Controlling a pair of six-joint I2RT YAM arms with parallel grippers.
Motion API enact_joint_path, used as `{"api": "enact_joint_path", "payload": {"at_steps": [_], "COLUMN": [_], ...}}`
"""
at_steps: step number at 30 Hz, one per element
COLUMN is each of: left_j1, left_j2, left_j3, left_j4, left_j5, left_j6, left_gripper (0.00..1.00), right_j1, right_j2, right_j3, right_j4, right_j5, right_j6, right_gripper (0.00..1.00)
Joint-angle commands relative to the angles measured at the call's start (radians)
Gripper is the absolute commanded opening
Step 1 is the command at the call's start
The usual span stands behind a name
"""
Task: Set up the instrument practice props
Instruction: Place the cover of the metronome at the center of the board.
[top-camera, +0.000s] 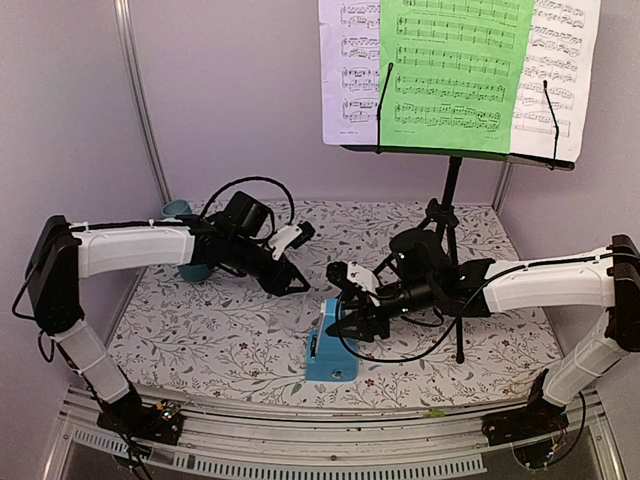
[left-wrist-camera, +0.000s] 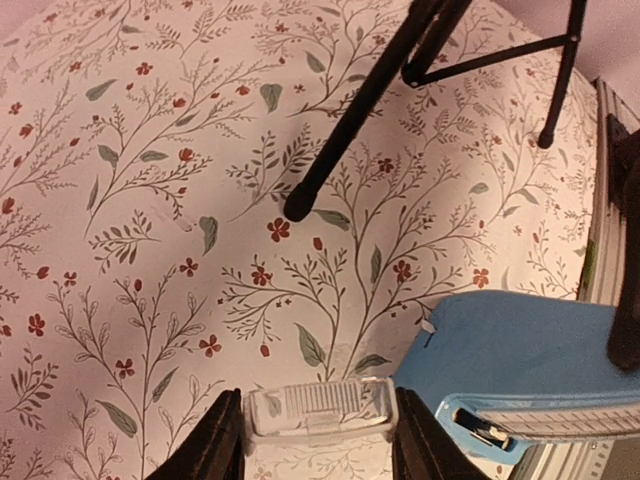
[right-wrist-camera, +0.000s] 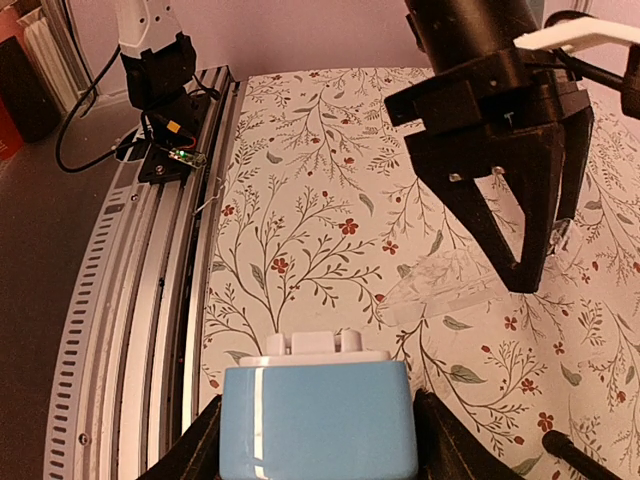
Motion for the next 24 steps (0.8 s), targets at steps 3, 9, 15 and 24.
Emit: {"api": "enact_joint_path", "payload": {"at_steps": [3,9,15,24], "left_j1": [0.037,0.061,0.068,0.069], "left_j2": [0.124,0.258,0.389,0.524], "left_j3": [0.129,0.249,0.339,0.392], "left_j4": [-0.15,-0.224,-0.243,-0.165], "left_j5": [-0.091,-0.133,-0.167,-0.184], "left_j6": [-0.09,-0.132,-0.168,-0.217], "left_gripper": [0.17,0.25,0.31,0.47], "right_j1": [-0.02,-0.02,-0.019,-0.02], "right_j2": [0.016,0.029,0.036,0.045], "right_j3": [-0.046,-0.038,-0.038,-0.034], "right_j4": [-0.149,-0.156,-0.158,-0.159], "right_j5": [0.075,0.065,0.068,0.07], "right_j6": [-0.042,-0.041,-0.041,-0.042], "right_gripper": [0.0,0.0,0.0,0.0]}}
